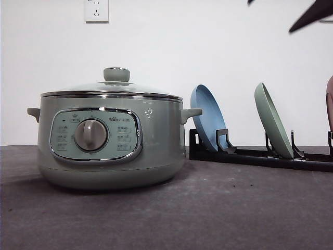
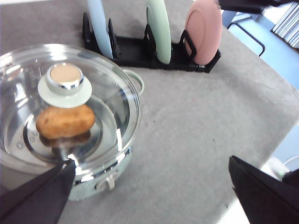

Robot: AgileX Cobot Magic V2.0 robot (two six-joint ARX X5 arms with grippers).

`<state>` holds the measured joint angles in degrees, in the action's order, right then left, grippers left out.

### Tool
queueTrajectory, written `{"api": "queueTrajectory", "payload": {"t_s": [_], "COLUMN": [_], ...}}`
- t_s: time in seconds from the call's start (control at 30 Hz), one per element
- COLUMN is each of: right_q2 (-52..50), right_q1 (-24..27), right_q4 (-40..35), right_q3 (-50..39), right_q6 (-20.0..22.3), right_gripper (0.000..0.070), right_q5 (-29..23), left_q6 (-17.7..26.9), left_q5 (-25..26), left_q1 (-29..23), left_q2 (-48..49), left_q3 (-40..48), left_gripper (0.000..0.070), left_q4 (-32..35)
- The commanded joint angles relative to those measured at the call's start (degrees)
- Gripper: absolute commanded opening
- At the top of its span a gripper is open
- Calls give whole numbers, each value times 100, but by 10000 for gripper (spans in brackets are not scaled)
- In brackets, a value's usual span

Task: Transfer potato from steamer to green plate

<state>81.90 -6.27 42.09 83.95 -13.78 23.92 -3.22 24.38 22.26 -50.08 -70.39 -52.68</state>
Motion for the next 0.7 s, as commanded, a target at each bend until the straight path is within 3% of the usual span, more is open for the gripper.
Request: {"api": "queueTrajectory", "payload": {"t_s": [0.0,0.3,0.5,0.67], "right_q2": [387,1330,1600,1786], "right_q1": [55,221,340,390], "right_q4": [-122,-1369,-1780,-1848], "right_q3": [245,358,358,358], "right_q6": [-57,-391,-430,-449], "right_gripper": [694,691,562,543], "right_q5": [-9,-192,-256,-294], "left_q6": [116,168,172,177], "left_q5": [33,33,33,33], "left_q1": [26,26,26,26], "left_q2": [-61,-88,-90,-96], "left_q3": [-140,-138,-136,-133], "left_gripper": [670,670,670,671], "left_q4": [-5,-53,-51,-49]}}
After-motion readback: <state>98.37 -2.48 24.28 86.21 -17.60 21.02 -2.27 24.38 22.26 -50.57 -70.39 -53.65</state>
